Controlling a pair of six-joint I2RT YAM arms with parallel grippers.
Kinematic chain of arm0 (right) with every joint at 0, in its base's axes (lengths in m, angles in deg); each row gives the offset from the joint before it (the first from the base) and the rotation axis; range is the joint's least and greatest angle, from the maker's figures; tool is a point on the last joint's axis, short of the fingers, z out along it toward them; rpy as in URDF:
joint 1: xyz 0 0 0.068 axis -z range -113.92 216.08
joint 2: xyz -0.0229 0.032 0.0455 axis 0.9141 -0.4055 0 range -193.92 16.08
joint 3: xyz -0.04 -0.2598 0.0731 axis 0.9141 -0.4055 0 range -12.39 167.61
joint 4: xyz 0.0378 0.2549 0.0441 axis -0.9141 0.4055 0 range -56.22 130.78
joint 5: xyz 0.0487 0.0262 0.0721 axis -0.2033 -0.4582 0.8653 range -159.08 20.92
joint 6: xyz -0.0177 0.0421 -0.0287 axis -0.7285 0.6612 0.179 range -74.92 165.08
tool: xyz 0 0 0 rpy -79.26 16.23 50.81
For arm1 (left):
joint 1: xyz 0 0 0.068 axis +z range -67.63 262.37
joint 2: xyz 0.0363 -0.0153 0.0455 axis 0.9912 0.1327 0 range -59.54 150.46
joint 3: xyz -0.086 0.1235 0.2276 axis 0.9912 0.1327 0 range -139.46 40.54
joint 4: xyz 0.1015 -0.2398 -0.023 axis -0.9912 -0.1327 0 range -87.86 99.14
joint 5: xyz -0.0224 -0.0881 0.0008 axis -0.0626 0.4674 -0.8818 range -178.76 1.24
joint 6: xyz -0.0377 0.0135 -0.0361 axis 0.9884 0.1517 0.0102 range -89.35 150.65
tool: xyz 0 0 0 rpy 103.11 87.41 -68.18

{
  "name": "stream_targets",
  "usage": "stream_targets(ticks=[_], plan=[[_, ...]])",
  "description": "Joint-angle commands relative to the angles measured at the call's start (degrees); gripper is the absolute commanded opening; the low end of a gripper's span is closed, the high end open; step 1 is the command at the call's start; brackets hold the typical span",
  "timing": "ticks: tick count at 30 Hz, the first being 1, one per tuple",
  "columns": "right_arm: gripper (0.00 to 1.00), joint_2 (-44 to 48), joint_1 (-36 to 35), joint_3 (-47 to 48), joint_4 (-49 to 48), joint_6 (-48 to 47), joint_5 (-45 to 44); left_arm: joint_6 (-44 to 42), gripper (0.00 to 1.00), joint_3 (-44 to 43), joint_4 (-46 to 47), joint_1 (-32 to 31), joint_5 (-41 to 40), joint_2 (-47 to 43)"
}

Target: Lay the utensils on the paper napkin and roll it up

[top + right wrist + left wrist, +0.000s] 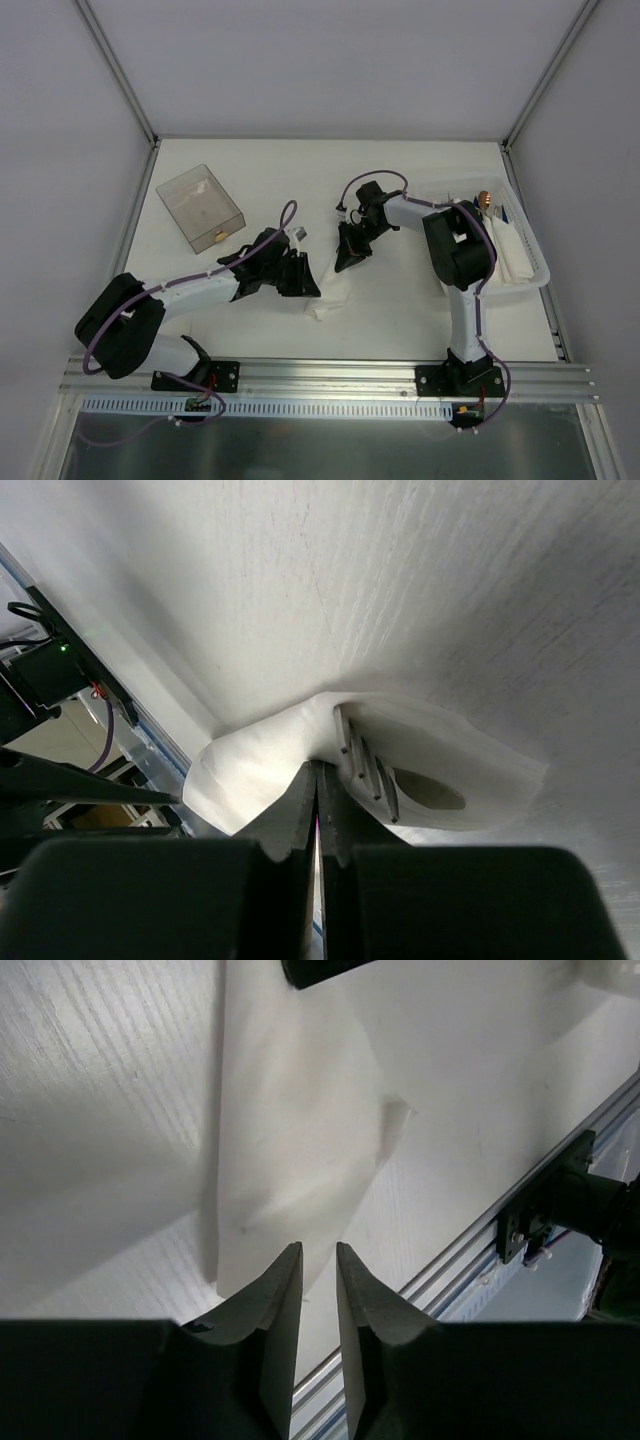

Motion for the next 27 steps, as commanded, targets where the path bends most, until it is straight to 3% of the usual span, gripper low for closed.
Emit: stream_targets(ticks=[1,12,20,25,27], plan=[[0.00,-3.51,-0.71,-0.60,3.41,-1.41,-7.19,0.10,0.18,-1.65,0.75,-1.17,-0.92,3.09],[0.00,-3.86,-0.53,-0.33,3.32,-1.50,-7.11,5.19,0.09,0.81,12.96,-2.31,4.18,15.75],[0.00,-3.08,-0.27,0.80,4.72,-3.78,-5.36,7.22,0.03,1.78,10.96,-2.05,1.90,20.24],[0.22,-0.27,0.87,2.39,4.81,-5.89,2.47,7.66,0.00,2.22,8.76,-1.35,0.32,20.77],[0.23,2.01,1.22,3.18,4.81,-6.77,4.22,8.01,0.00,2.30,8.23,-0.30,-0.21,21.30]])
